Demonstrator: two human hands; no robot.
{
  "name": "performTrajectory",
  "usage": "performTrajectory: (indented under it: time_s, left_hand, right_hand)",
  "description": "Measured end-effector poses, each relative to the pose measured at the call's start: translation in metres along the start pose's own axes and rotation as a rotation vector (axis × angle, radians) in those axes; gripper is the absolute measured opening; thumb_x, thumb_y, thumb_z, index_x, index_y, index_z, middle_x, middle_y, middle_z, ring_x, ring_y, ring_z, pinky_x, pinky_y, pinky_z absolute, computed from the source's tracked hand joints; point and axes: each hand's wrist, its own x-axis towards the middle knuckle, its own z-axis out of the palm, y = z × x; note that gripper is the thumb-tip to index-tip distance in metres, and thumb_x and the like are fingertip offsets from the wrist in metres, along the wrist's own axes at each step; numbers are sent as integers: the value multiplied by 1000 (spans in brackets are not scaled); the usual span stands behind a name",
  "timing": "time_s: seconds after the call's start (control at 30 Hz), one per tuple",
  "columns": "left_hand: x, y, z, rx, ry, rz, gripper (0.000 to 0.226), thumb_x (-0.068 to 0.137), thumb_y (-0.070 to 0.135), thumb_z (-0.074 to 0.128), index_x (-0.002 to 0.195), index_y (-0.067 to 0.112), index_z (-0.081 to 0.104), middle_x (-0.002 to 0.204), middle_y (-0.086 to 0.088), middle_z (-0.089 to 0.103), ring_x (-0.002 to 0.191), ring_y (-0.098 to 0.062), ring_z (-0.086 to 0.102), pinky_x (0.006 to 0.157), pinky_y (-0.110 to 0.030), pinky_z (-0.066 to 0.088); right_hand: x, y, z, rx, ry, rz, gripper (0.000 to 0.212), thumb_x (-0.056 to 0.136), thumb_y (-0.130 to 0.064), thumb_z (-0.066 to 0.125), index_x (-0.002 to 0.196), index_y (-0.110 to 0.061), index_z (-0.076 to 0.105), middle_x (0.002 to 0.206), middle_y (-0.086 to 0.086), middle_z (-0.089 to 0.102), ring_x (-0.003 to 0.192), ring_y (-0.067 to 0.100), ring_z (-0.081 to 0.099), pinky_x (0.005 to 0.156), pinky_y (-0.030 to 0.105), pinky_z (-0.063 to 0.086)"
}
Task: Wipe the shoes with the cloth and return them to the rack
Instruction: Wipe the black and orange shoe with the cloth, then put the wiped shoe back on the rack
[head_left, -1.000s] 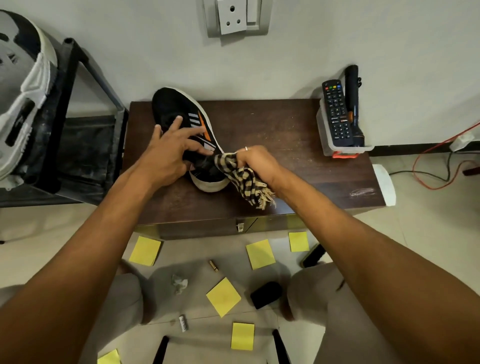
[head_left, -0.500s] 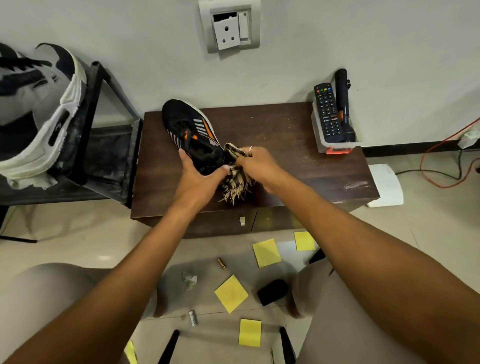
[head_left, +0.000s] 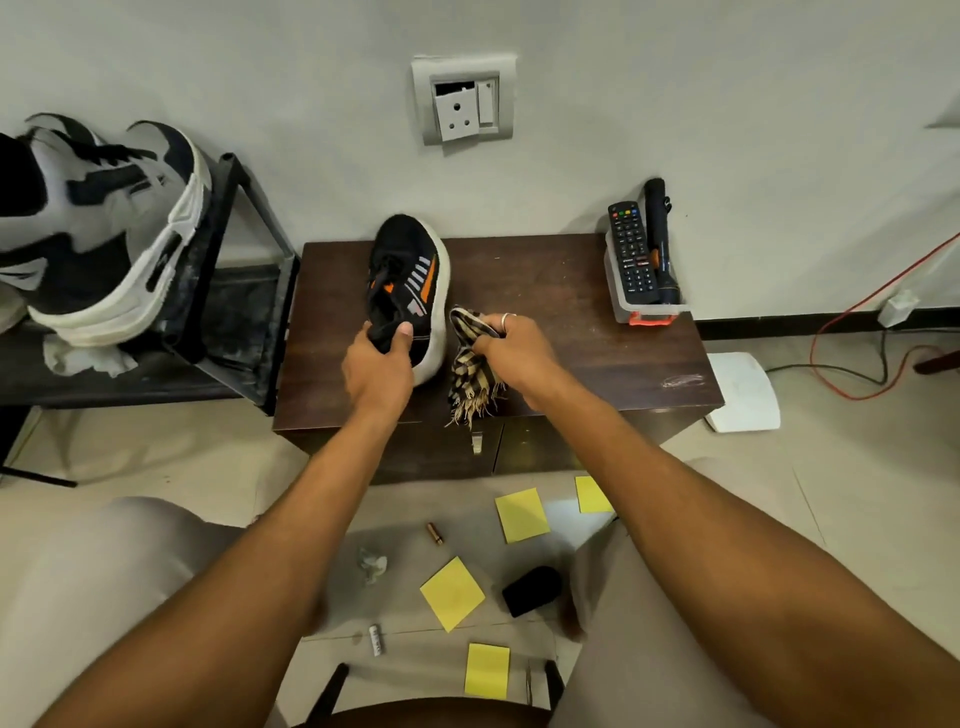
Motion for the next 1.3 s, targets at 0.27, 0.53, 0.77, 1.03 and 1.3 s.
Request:
performTrajectory:
  time_s: [0.27,0.53,0.77,1.03,1.3]
  left_hand:
    - [-43,16,-61,48,3,15,29,101,40,59,105,14,71,98,-6,69,97,-27,63,76,-32,42]
    - [-106,46,-133,-65,79,149,31,101,41,56,116,19,72,105,-2,72,103,-23,65,90,-40,54]
    - [-129,80,-228,-60,262,212,35,99,47,58,115,20,74,109,-7,74,105,-29,66,87,-38,51]
    - [-133,84,-337,-82,491,242,36,98,48,59,119,24,74,110,-1,75,106,-24,67,91,-37,52]
    - [-86,54,-421,-70,632,207,30,100,43,57,117,24,74,104,3,73,99,-21,65,80,-31,44]
  right_hand:
    - [-53,-27,23,30,-11,-67,28,96,-16,60,117,-28,74,97,-8,76,90,12,72,82,32,60]
    - [-121,-67,27,162,-11,-232,10,90,-28,74,98,-24,76,90,-4,78,85,9,74,79,32,60]
    - [-163,-144,51,240,-156,-346,30,81,-15,83,108,-19,70,102,3,78,97,19,74,94,41,58]
    - [-188,-221,130,196,-213,-495,23,85,-17,77,107,-20,72,99,1,78,97,19,73,96,44,58]
    - [-191,-280,240,28,-265,-608,17,97,-26,65,112,-21,70,104,-3,74,99,13,69,96,39,55]
